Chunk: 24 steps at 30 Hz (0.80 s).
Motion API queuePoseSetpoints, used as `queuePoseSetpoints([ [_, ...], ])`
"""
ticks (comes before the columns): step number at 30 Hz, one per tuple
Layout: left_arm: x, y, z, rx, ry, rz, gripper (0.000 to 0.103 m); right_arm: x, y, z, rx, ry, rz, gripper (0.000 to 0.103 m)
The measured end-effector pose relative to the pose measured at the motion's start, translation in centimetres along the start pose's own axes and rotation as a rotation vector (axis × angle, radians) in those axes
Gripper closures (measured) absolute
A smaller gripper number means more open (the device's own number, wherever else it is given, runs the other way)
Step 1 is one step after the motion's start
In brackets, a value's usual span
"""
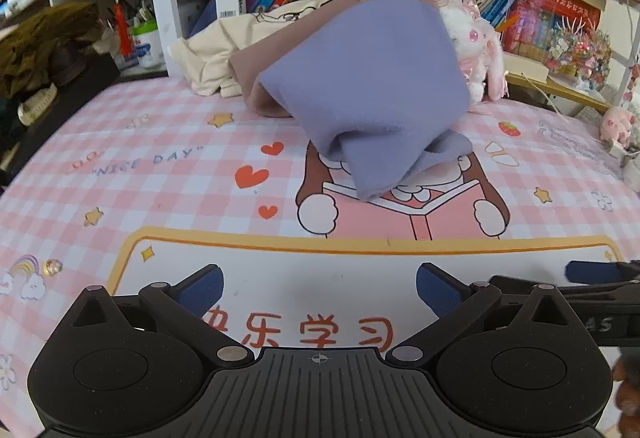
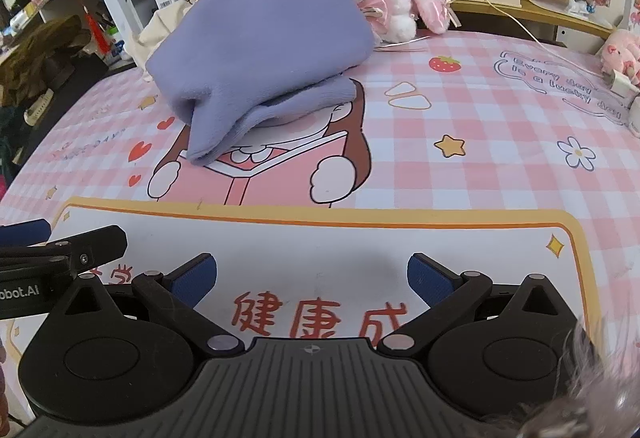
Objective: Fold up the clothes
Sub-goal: 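Move both tools toward the lavender sweater and close the left tool on its edge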
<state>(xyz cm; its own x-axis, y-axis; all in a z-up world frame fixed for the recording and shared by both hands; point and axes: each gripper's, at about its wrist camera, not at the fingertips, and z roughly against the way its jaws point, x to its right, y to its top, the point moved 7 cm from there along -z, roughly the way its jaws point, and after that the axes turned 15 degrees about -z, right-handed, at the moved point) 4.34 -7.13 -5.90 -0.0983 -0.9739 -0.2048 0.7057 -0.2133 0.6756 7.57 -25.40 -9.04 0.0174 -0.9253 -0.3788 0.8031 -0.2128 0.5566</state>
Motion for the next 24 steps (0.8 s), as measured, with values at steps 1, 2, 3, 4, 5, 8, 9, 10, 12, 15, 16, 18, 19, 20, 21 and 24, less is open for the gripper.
queuePoseSetpoints([
  [1,0.2,0.2,0.0,0.008,0.019,-0.016,0.000,0.3,0.2,0.1,0.003,0.010,-0.011,0.000],
  [2,0.4,0.5,0.0,0.021,0.040,-0.041,0.000,0.6,0.5,0.2,0.008,0.019,-0.023,0.000],
  [3,0.6,0.8,-0.2,0.028,0.053,-0.069,0.000,1.0,0.8,0.3,0.013,0.024,-0.036,0.000],
  [4,0.9,1.2,-0.3,0.036,0.066,-0.097,0.000,1.3,1.1,0.4,0.019,0.030,-0.048,0.000],
  [5,1.1,1.6,-0.5,0.043,0.077,-0.124,0.000,1.6,1.4,0.5,0.024,0.033,-0.058,0.000],
  [8,2.0,3.0,-1.3,0.061,0.078,-0.183,0.000,2.5,2.4,0.6,0.043,0.035,-0.082,0.000],
  [9,2.2,3.5,-1.6,0.066,0.082,-0.200,0.000,2.8,2.8,0.7,0.049,0.036,-0.092,0.000],
  [10,2.5,3.8,-2.2,0.063,0.095,-0.223,0.000,3.1,3.1,0.8,0.055,0.039,-0.105,0.000],
  [12,2.9,4.5,-3.3,0.048,0.109,-0.267,0.000,3.7,3.7,0.9,0.063,0.046,-0.130,0.000],
  [15,3.5,5.5,-5.0,0.039,0.129,-0.315,0.001,4.6,4.4,1.1,0.063,0.058,-0.167,0.000],
  [16,3.7,5.8,-5.4,0.043,0.136,-0.328,0.001,4.8,4.5,1.1,0.060,0.062,-0.178,0.000],
  [18,4.1,6.5,-6.3,0.047,0.176,-0.382,0.001,5.1,4.7,1.1,0.050,0.066,-0.198,0.000],
  [19,4.4,6.9,-6.8,0.046,0.205,-0.418,0.004,5.3,4.8,1.1,0.046,0.068,-0.209,0.000],
  [20,4.7,7.2,-7.2,0.044,0.234,-0.455,0.007,5.4,4.9,1.1,0.044,0.069,-0.218,0.000],
  [21,5.1,7.4,-7.8,0.039,0.263,-0.499,0.008,5.5,4.9,1.1,0.043,0.069,-0.224,0.000],
  [24,6.0,8.0,-8.9,0.053,0.287,-0.569,0.009,5.5,5.2,1.3,0.045,0.071,-0.224,0.000],
])
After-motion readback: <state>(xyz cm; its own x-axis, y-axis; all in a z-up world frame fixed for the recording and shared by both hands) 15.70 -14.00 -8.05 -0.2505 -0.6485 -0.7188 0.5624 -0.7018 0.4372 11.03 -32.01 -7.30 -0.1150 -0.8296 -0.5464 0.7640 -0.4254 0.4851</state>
